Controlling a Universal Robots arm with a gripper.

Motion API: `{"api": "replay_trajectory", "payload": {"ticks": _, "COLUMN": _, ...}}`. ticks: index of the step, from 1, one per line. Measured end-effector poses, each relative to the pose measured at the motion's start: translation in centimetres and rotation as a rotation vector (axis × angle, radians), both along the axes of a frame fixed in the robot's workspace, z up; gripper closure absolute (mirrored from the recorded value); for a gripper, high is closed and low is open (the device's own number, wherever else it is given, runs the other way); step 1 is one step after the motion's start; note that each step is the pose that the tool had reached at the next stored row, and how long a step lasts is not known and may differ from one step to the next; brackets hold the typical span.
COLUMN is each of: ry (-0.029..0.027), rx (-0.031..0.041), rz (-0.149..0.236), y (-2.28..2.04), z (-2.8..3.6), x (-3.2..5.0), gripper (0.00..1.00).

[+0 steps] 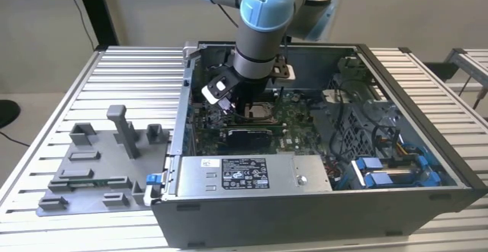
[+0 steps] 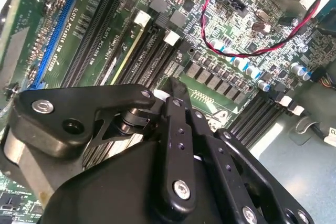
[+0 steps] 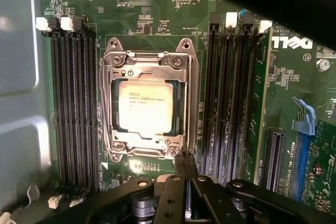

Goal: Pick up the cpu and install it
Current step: 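Install the second cpu locking lever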

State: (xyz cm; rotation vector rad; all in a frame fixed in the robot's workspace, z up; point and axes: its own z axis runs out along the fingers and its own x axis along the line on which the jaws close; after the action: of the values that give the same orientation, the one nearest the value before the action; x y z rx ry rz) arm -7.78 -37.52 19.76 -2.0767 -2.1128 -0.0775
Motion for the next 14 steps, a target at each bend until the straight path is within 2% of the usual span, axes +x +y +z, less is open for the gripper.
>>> {"api": "replay_trajectory", "payload": {"ticks": 10, "ry": 0.0009, "rx": -0.0001, "rz": 0.000, "y": -0.44, "z": 0.01, "x": 0.00, "gripper": 1.00}}
{"api": "replay_trajectory", "payload": {"ticks": 14, "ry": 0.0009, "rx": -0.0001, "rz": 0.000, "y": -0.45, "z": 0.46, "x": 0.00, "gripper": 1.00}}
